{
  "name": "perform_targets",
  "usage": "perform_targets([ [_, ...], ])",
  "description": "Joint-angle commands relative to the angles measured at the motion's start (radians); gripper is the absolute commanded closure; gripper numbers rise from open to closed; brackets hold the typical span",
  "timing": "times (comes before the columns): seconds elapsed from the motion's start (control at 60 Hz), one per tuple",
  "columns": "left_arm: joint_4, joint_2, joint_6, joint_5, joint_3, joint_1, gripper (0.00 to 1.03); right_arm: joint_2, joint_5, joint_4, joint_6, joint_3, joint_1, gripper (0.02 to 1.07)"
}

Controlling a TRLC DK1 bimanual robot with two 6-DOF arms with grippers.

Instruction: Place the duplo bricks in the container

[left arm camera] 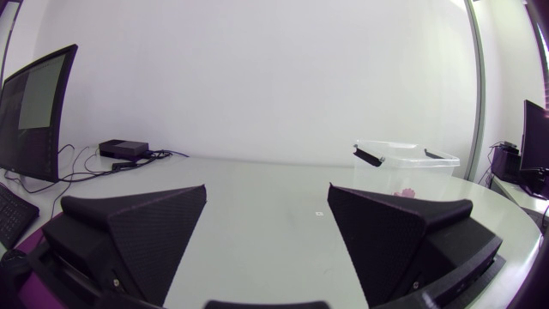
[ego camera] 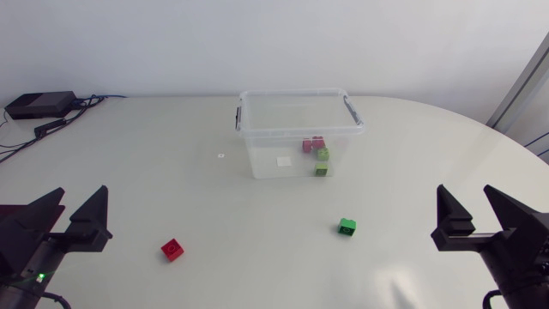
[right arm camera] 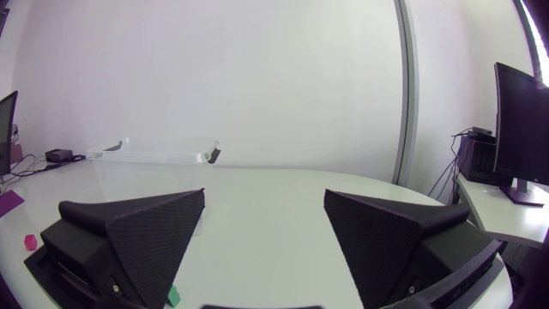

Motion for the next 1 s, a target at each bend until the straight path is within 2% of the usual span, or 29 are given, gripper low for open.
perform_targets([
  [0.0,-0.003,-0.013,-0.02,-0.001,-0.021,-0.002,0.04,-0.005,0.008,0.003,0.001,-0.025,-0.005,0.06],
  [0.283,0.004,-0.014,-0.02,-0.003,-0.021,0.005,0.04,-0.008,0.011,0.008,0.001,-0.025,-0.005,0.06],
  [0.467,0.063,-0.016,-0.02,-0.003,0.028,0.021,0.08,-0.007,0.019,0.014,0.001,0.033,-0.002,0.06],
  [0.633,0.086,-0.004,-0.025,-0.003,0.168,0.028,0.08,0.035,0.034,0.037,-0.012,0.17,-0.005,0.06],
  [0.883,0.086,0.141,-0.045,-0.003,0.451,0.047,0.08,0.234,0.04,0.046,-0.033,0.449,-0.014,0.06],
  [0.933,0.057,0.19,-0.045,-0.003,0.528,0.055,0.08,0.291,0.04,0.018,-0.036,0.53,-0.018,0.06],
  [0.983,0.015,0.242,-0.037,-0.001,0.599,0.058,0.13,0.345,0.034,-0.026,-0.05,0.605,-0.018,0.06],
])
